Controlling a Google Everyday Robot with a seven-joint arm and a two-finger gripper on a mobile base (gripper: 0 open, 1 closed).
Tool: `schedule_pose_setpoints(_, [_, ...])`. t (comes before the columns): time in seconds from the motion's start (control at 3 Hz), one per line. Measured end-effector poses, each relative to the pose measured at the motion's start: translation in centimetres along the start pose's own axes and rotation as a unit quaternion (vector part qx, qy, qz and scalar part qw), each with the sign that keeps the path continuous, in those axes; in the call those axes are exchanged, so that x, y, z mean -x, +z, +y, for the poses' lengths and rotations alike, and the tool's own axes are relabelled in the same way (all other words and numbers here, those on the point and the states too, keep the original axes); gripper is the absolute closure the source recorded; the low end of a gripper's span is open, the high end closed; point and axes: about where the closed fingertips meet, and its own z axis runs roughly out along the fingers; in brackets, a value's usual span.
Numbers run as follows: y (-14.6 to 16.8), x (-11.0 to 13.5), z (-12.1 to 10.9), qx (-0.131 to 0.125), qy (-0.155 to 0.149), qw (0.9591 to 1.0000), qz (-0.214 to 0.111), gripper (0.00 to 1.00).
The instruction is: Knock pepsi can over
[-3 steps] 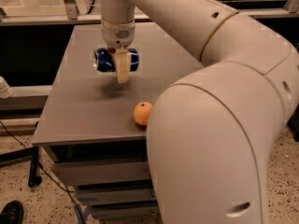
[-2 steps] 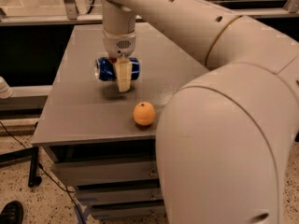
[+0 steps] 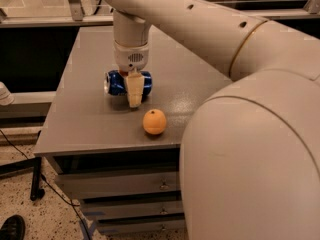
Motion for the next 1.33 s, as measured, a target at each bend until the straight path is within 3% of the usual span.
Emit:
schedule_pose_setpoints(0.33, [-1.0, -0.2, 0.0, -0.008, 0.004, 1.0000, 0.000, 0.00])
schedule_pose_setpoints(1.33, [-2.9, -0.7, -0.1, -0.026, 0.022, 0.9991, -0.026, 0.00])
